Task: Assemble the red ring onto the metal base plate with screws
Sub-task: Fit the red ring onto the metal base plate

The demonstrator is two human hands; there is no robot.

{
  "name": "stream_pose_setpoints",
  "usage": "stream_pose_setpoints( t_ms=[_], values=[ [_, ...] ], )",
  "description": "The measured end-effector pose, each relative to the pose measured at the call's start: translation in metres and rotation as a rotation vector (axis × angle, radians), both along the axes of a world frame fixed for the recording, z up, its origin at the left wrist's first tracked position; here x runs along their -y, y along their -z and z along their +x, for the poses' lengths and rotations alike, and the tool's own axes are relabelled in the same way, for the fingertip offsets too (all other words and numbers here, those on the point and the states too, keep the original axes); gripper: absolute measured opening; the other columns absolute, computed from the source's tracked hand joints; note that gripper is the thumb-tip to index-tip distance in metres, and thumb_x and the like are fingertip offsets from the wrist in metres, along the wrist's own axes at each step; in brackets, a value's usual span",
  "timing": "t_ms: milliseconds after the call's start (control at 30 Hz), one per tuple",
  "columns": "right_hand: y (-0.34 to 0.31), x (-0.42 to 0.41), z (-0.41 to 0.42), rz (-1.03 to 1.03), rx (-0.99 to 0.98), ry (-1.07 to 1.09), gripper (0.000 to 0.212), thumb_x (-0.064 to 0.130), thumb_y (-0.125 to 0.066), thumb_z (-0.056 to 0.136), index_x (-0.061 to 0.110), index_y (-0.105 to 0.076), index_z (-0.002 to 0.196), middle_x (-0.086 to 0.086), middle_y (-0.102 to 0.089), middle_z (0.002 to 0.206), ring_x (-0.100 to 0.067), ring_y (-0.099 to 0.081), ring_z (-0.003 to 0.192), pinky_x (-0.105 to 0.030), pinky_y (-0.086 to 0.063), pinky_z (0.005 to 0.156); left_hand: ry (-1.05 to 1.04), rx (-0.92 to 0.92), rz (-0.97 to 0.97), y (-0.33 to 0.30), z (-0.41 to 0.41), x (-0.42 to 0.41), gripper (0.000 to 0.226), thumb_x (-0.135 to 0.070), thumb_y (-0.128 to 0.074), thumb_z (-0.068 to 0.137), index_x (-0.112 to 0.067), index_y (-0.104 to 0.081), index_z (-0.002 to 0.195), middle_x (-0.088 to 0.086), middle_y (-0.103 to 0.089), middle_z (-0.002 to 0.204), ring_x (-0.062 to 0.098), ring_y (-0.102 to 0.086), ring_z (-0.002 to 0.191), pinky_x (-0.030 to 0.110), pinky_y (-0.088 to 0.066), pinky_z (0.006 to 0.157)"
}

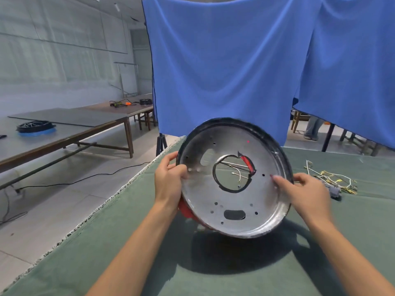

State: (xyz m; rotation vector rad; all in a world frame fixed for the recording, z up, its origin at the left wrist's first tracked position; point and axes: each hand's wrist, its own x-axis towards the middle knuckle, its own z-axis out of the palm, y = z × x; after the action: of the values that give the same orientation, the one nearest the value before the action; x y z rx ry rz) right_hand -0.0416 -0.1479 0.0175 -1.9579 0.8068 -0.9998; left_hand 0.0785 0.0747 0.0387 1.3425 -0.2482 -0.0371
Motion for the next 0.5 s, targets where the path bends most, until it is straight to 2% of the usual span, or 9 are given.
stream_pose_setpoints(
  t_ms=[67, 133, 167, 233, 267, 300, 367, 433, 500],
  values=[
    [-0.007, 0.004, -0.006, -0.048, 0.081, 0.079, 0.031, 0.045, -0.077, 0.073, 0.018, -0.063, 0.077, 0.008, -0.063, 0.066, -0.018, -0.060, 0.068, -0.030, -0.039, 0.061, 0.011, 0.062, -0.034, -0.001, -0.005, 0.004, 0.061, -0.009, -0.048, 0.050, -0.016, -0.064, 0.109, 0.005, -0.064, 0.079, 0.014, -0.058, 0.065, 0.026, -0.048, 0.057],
    [-0.016, 0.008, -0.013, -0.097, 0.216, 0.149, 0.030, 0.047, -0.076, 0.073, 0.021, -0.063, 0.078, 0.002, -0.066, 0.072, -0.016, -0.061, 0.071, -0.030, -0.043, 0.064, 0.008, 0.120, -0.041, -0.004, -0.010, 0.008, 0.061, -0.008, -0.047, 0.052, -0.018, -0.065, 0.109, 0.006, -0.064, 0.080, 0.012, -0.057, 0.065, 0.025, -0.048, 0.059],
    [-0.022, 0.009, -0.016, -0.105, 0.300, 0.168, 0.029, 0.047, -0.075, 0.074, 0.021, -0.063, 0.079, 0.000, -0.067, 0.075, -0.016, -0.063, 0.071, -0.031, -0.048, 0.067, -0.001, 0.139, -0.040, -0.005, -0.012, 0.010, 0.059, -0.009, -0.047, 0.053, -0.020, -0.066, 0.108, 0.008, -0.063, 0.081, 0.013, -0.056, 0.066, 0.027, -0.048, 0.062],
    [-0.035, 0.010, -0.023, -0.146, 0.446, 0.174, 0.023, 0.041, -0.073, 0.079, 0.021, -0.062, 0.082, 0.001, -0.068, 0.076, -0.018, -0.067, 0.071, -0.043, -0.055, 0.074, -0.019, 0.152, -0.036, -0.008, -0.016, 0.013, 0.055, -0.009, -0.048, 0.053, -0.024, -0.066, 0.102, 0.013, -0.060, 0.081, 0.018, -0.054, 0.069, 0.037, -0.047, 0.067],
    [-0.040, 0.009, -0.026, -0.169, 0.496, 0.150, 0.017, 0.036, -0.071, 0.083, 0.022, -0.061, 0.083, 0.002, -0.069, 0.075, -0.017, -0.068, 0.070, -0.046, -0.056, 0.072, -0.025, 0.155, -0.037, -0.010, -0.017, 0.015, 0.053, -0.010, -0.048, 0.054, -0.026, -0.066, 0.101, 0.016, -0.061, 0.082, 0.019, -0.054, 0.070, 0.040, -0.047, 0.069],
    [-0.045, 0.005, -0.027, -0.176, 0.529, 0.103, 0.012, 0.030, -0.069, 0.086, 0.021, -0.061, 0.083, 0.003, -0.069, 0.075, -0.014, -0.069, 0.069, -0.045, -0.058, 0.069, -0.030, 0.160, -0.039, -0.012, -0.019, 0.016, 0.051, -0.011, -0.049, 0.055, -0.027, -0.066, 0.100, 0.016, -0.062, 0.084, 0.020, -0.055, 0.072, 0.041, -0.048, 0.070],
    [-0.051, -0.009, -0.026, -0.172, 0.530, -0.019, 0.009, 0.020, -0.066, 0.089, 0.020, -0.060, 0.082, 0.006, -0.070, 0.071, -0.009, -0.070, 0.065, -0.034, -0.059, 0.062, -0.036, 0.174, -0.044, -0.015, -0.023, 0.021, 0.048, -0.013, -0.049, 0.055, -0.031, -0.065, 0.097, 0.004, -0.065, 0.082, 0.016, -0.057, 0.073, 0.037, -0.050, 0.070],
    [-0.051, -0.030, -0.020, -0.131, 0.501, -0.150, 0.011, 0.013, -0.064, 0.090, 0.019, -0.060, 0.082, 0.004, -0.071, 0.068, -0.010, -0.070, 0.065, -0.025, -0.057, 0.056, -0.034, 0.190, -0.048, -0.019, -0.028, 0.026, 0.047, -0.013, -0.050, 0.056, -0.031, -0.064, 0.097, -0.007, -0.066, 0.079, 0.011, -0.059, 0.073, 0.029, -0.051, 0.069],
    [-0.047, -0.048, -0.011, -0.051, 0.483, -0.257, 0.012, 0.008, -0.062, 0.090, 0.018, -0.058, 0.084, 0.003, -0.072, 0.069, -0.012, -0.071, 0.065, -0.022, -0.055, 0.054, -0.031, 0.227, -0.045, -0.020, -0.032, 0.030, 0.046, -0.013, -0.052, 0.057, -0.031, -0.064, 0.098, -0.014, -0.066, 0.075, 0.005, -0.060, 0.071, 0.018, -0.050, 0.064]
  ],
)
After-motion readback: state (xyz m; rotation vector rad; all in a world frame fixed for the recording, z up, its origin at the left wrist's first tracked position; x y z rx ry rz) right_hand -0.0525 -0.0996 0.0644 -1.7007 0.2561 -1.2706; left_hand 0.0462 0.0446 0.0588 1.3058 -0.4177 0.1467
